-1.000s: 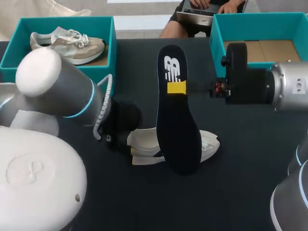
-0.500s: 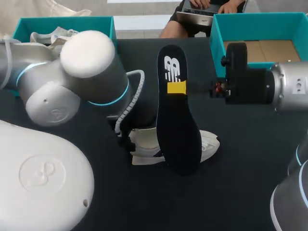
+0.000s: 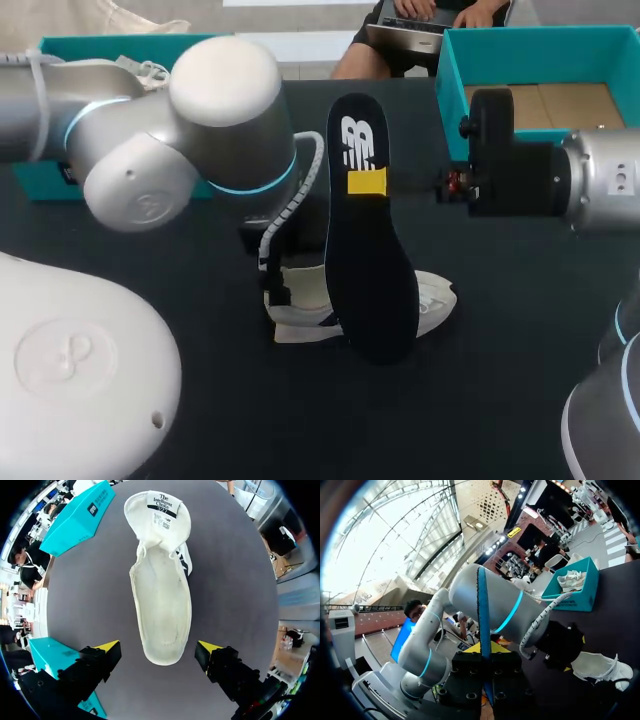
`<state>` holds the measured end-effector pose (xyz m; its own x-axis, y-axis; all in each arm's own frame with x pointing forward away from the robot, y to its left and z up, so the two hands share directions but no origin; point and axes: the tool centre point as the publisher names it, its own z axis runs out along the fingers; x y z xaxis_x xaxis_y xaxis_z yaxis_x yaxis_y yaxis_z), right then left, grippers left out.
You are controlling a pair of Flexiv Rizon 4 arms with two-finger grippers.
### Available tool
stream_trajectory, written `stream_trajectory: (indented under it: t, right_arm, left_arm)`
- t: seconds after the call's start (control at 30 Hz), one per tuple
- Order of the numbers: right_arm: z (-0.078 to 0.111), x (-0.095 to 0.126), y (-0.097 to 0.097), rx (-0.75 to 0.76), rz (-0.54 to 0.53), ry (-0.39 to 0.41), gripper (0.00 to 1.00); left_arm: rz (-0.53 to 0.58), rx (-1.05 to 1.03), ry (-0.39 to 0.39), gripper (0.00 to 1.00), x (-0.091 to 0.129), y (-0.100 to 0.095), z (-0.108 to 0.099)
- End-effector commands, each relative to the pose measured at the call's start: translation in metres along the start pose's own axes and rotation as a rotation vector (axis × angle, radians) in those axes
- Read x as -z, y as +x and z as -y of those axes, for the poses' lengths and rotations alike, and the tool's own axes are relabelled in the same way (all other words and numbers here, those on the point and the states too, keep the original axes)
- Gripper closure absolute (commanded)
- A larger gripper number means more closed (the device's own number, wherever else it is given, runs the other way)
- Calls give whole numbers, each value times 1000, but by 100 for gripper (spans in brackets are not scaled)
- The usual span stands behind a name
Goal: Take the shoe out of the shoebox, open the shoe tongue, remove and reinsert the insole, then place the shoe into the shoebox
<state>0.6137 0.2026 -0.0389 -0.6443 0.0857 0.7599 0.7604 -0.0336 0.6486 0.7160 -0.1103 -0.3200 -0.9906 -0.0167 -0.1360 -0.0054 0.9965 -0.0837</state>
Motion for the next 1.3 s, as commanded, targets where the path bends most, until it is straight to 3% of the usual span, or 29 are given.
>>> stream_trajectory:
  t: [0.03, 0.33, 0.73, 0.97, 1.1, 1.17, 1.3]
  right_arm:
    - [0, -3, 0, -1, 2, -1, 100]
    - [0, -3, 0, -1, 2, -1, 100]
    - [0, -3, 0, -1, 2, -1, 100]
    - [0, -3, 0, -1, 2, -1, 100]
    - [0, -3, 0, -1, 2, -1, 100]
    - [0, -3, 0, -1, 2, -1, 100]
    - [0, -3, 0, -1, 2, -1, 100]
  left_arm:
    - [-22, 1, 29, 0, -2, -5, 1]
    - [-36, -9, 90, 0, 2, -17, 38]
    - [-54, 6, 119, 0, -38, -33, 77]
    - [-68, -6, 94, 25, -68, -30, 92]
    - [-87, -1, 91, 33, -79, -29, 92]
    - [-91, 1, 93, 48, -82, -27, 92]
    - [-97, 5, 91, 52, -86, -22, 89]
